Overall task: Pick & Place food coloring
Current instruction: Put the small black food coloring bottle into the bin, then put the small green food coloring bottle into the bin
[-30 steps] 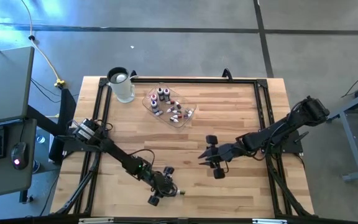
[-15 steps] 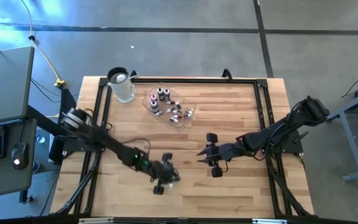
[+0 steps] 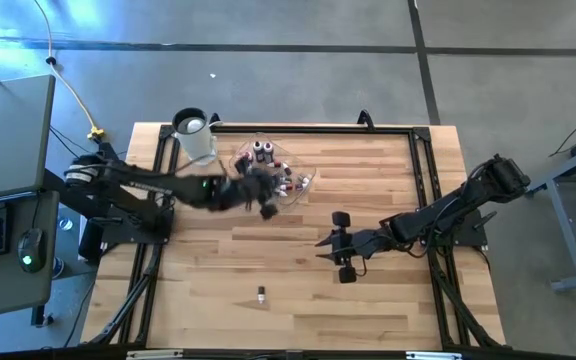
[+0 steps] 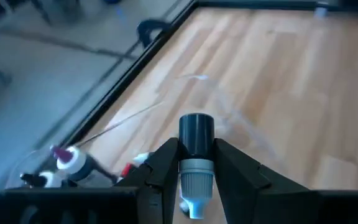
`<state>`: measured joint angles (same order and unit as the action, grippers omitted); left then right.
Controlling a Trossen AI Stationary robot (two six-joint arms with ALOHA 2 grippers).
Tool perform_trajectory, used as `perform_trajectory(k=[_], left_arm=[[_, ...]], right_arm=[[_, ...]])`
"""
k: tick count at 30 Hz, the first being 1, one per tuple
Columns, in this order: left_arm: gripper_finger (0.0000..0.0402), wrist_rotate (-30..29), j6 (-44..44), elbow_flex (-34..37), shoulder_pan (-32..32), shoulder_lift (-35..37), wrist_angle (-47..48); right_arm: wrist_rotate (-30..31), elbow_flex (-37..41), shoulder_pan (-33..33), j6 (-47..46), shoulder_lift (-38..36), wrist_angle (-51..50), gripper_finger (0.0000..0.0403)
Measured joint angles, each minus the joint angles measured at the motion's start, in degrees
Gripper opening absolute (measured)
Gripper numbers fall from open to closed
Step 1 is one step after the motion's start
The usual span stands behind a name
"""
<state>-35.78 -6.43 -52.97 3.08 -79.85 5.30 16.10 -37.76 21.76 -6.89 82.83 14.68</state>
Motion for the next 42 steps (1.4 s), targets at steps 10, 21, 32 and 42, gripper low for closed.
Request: perform_trajectory(k=[10, 21, 32, 42], left_arm=[[0.0092, 23.52, -14.0, 0.01, -19.12, -8.94, 1.36], [0.0143, 24.86, -13.15, -0.15, -20.7, -14.31, -1.32], [0.0187, 38.21, -13.69, -17.58, -19.49, -10.39, 21.44], [0.0186, 22.84, -13.56, -32.76, -1.73, 2.24, 40.0]], right_arm=[[0.02, 0.0, 0.0, 1.8, -0.02, 0.19, 0.0118], [-0.06, 0.0, 0.0, 1.96, 0.0, 0.17, 0.0119], [-5.0, 0.0, -0.04, 5.56, 5.41, 12.3, 0.0119], [-21.35, -14.67, -0.47, 18.37, 26.96, 24.49, 0.0119]])
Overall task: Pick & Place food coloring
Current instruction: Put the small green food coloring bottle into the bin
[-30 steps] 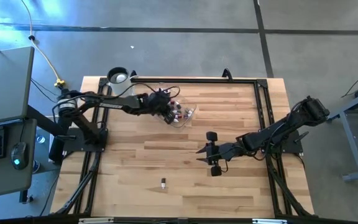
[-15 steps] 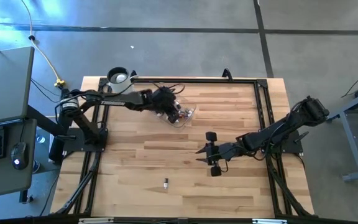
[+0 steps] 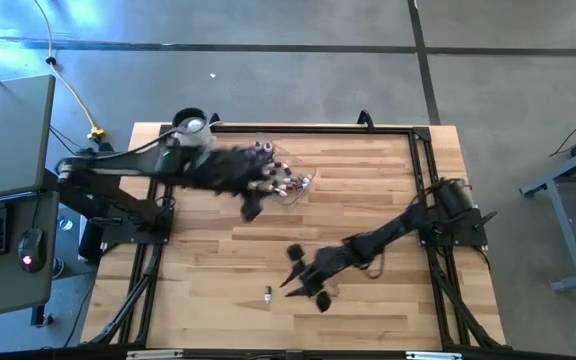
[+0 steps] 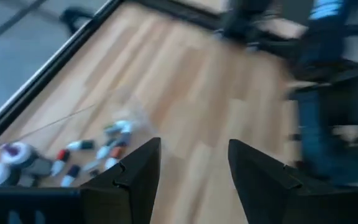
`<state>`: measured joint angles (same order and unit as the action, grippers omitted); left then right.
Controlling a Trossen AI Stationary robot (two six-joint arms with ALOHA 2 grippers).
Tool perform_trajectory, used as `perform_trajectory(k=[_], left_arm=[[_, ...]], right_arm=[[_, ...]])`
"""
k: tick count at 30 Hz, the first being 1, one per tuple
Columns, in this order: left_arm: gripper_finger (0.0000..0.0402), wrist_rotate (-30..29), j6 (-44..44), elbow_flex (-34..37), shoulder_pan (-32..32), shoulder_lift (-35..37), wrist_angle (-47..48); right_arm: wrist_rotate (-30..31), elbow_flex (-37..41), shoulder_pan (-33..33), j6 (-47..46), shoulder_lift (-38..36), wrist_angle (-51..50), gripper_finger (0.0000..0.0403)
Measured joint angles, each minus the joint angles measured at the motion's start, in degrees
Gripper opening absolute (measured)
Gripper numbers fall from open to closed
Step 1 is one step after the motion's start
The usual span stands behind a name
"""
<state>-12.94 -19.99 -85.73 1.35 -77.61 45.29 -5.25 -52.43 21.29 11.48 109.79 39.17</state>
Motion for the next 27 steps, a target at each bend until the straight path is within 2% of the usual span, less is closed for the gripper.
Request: perform_trajectory(k=[6, 10, 15, 18, 24, 27], left_arm=[[0.0186, -11.88, -2.57, 0.31, 16.2, 3.53, 2.71], [0.0186, -18.28, -5.0, 0.44, 23.83, 3.53, 5.28], [0.0186, -20.76, -6.4, 0.45, 28.47, 2.71, 5.11], [0.0186, -21.96, -7.64, 0.47, 30.03, 2.79, 5.4], [0.0186, -22.17, -7.81, 0.44, 30.19, 2.73, 5.09], [0.0186, -22.19, -7.69, 0.44, 30.16, 2.72, 5.12]], right_arm=[[-7.33, -18.62, -2.36, 7.56, 8.92, -25.84, 0.0119], [-8.32, -26.48, -3.51, 11.32, 11.45, -35.91, 0.0119], [-12.07, -31.23, -4.39, 16.32, 13.69, -37.36, 0.0119], [-13.8, -31.47, -4.46, 17.47, 15.69, -36.72, 0.0119], [-14.0, -31.56, -4.81, 17.98, 19.73, -31.97, 0.0119], [-11.3, -31.52, -5.21, 18.09, 20.84, -31.34, 0.0119]])
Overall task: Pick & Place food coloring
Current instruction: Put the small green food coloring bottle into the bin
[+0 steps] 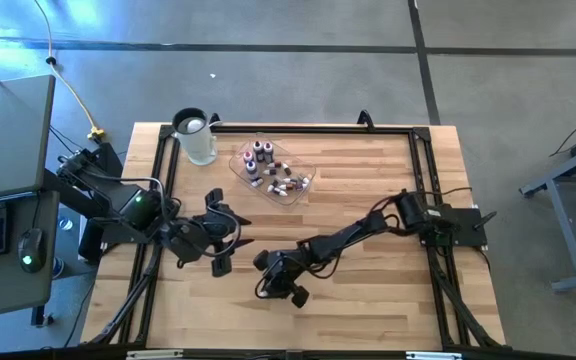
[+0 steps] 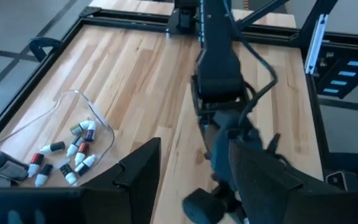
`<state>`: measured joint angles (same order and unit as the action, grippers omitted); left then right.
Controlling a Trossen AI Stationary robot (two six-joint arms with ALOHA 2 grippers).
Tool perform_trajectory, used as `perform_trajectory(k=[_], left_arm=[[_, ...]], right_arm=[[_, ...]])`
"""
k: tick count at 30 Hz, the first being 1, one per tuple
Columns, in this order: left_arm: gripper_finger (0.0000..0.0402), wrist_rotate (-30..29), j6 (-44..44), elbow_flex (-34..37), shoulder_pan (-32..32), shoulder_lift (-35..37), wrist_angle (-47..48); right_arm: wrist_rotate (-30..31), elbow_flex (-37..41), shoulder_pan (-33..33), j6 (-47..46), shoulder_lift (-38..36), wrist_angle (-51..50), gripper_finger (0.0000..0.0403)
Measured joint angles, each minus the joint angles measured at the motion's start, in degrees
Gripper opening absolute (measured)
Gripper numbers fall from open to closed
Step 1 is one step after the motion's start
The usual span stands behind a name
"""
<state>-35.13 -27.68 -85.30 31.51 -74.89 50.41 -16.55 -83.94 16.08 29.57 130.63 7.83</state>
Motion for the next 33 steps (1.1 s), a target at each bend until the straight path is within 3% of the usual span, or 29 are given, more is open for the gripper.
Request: perform_trajectory(k=[14, 23, 30, 33], left_arm=[[0.0186, 0.22, 0.04, 0.0, 0.02, 0.0, 0.86], [0.0186, 0.22, 0.2, 0.0, 0.04, 0.0, 0.83], [0.0186, 0.22, 0.07, 0.0, 0.02, 0.0, 0.8], [0.0186, 0.2, -1.15, 0.0, 0.02, 0.0, 0.77]], right_arm=[[2.91, 0.29, -0.7, -7.09, -0.13, -3.67, 0.0117], [4.64, 0.59, -0.74, -16.94, -1.81, -2.2, 0.0073], [22.05, 0.52, -1.35, -13.23, -10.99, -7.21, 0.0083], [34.19, 0.47, -2.52, -7.73, -17.03, -9.47, 0.0087]])
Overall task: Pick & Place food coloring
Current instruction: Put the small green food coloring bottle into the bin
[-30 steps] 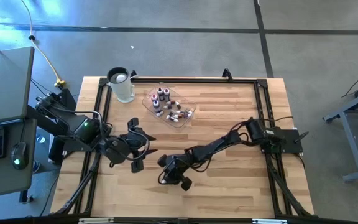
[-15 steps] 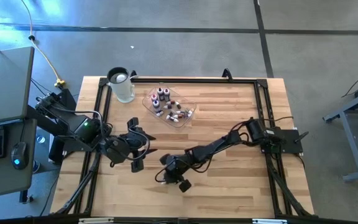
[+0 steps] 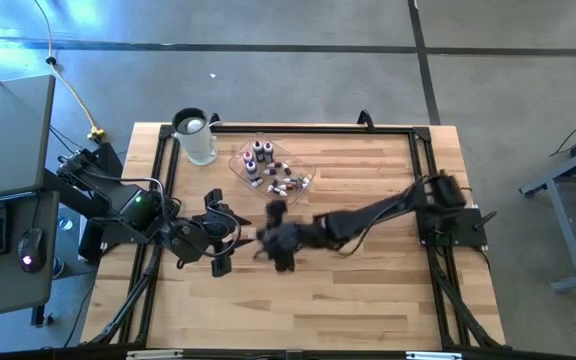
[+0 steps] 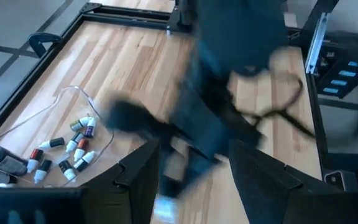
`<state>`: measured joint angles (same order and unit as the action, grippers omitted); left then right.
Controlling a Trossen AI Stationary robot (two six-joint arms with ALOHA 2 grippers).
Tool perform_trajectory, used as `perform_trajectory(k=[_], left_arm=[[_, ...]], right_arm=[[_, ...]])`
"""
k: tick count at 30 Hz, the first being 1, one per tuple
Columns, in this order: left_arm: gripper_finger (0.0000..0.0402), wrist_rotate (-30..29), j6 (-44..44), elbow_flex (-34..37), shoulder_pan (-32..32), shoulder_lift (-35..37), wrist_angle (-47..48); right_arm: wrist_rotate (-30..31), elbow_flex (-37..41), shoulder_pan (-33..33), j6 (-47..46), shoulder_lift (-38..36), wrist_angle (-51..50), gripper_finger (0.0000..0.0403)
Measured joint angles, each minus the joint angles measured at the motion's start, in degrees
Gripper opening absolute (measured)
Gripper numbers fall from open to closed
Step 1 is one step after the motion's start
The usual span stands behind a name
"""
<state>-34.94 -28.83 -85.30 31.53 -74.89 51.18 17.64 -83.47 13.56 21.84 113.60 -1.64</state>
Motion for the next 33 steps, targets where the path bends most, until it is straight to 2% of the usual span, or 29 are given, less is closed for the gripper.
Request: perform_trajectory(k=[3, 5, 7, 12, 15, 19, 24, 28, 30, 33], left_arm=[[0.0186, -0.07, -0.33, 0.0, 0.0, 0.01, 0.09], [0.0186, -0.09, -0.1, 0.0, 0.0, 0.01, 0.01], [0.0186, -0.15, -0.09, 0.0, 0.0, 0.02, 0.0], [0.0186, -0.18, -0.03, 0.0, 0.0, 0.0, 0.02], [0.0186, -0.19, 0.05, 0.0, 0.0, 0.01, 0.06], [0.0186, -0.22, 0.04, 0.0, 0.0, 0.0, 0.7], [0.0186, -0.26, 0.04, 0.0, 0.0, 0.01, 1.75], [0.0186, -0.26, 0.02, 0.0, 0.0, 0.0, 1.75], [0.0186, -0.26, -0.16, 0.0, 0.0, 0.0, 1.75], [0.0186, -0.24, -0.2, 0.0, 0.0, 0.02, 1.75]], right_arm=[[11.15, -0.16, -3.11, 5.57, -4.27, -0.55, 0.0083], [13.37, -0.16, -6.81, 6.36, -5.54, -1.16, 0.008], [11.17, -0.16, -11.47, 3.3, -6.07, -2.57, 0.0079], [-7.74, -0.07, -23.07, -10.07, -4.01, -8.13, 0.0085], [-13.14, 0.06, -27.57, -12.43, -1.69, -10.54, 0.009], [-14.53, 0.06, -30.67, -12.47, 0.46, -10.54, 0.0092], [-11.44, 0.01, -31.6, -11.94, 0.9, -10.52, 0.0093], [-8.03, 0.0, -31.45, -7.75, 0.9, -10.65, 0.0093], [-8.93, -0.02, -31.2, -7.41, 1.01, -10.8, 0.0093], [-14.11, -0.05, -31.16, -7.93, 1.44, -12.68, 0.0094]])
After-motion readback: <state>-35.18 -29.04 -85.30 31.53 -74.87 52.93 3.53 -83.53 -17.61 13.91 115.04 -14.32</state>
